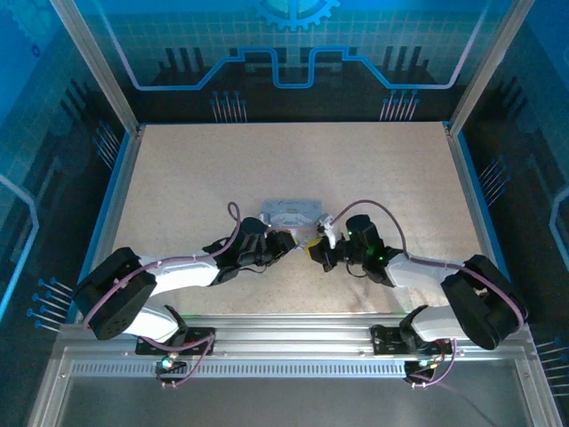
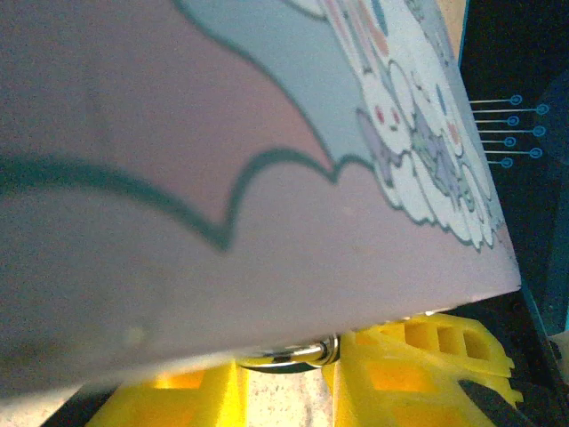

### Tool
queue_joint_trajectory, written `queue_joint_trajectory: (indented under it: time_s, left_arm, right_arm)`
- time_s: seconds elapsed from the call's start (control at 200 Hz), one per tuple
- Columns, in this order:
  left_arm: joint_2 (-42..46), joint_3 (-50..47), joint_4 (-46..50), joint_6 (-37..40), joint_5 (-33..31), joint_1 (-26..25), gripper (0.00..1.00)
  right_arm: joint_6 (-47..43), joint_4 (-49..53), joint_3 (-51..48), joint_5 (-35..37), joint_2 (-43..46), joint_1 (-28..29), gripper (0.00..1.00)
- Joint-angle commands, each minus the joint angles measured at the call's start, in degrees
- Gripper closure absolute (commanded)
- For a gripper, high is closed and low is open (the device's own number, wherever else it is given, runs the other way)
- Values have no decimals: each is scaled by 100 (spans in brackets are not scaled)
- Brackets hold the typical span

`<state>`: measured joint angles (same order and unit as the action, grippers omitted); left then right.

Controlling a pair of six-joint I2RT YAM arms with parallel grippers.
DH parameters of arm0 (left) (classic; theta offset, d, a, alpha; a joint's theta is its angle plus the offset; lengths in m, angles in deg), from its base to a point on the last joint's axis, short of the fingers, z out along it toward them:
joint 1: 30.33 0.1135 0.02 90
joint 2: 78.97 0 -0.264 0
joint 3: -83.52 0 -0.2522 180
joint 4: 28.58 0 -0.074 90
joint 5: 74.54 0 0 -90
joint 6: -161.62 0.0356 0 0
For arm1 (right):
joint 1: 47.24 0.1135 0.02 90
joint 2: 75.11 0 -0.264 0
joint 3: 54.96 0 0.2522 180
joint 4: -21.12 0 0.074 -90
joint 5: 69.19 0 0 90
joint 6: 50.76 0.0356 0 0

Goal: Unlock the padlock with the key

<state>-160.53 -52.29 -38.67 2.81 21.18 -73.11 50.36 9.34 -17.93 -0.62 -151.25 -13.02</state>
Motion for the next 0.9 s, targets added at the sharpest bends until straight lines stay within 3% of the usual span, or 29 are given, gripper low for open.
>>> queue_joint_trajectory:
  time_s: [0.0, 0.895]
  left_arm:
    - [159, -98, -337, -178, 254, 53, 74]
    - [387, -90, -121, -123, 312, 173, 74]
  right_arm:
    - [84, -285, -177, 44, 254, 18, 99]
    - [295, -628, -315, -11, 178, 89, 99]
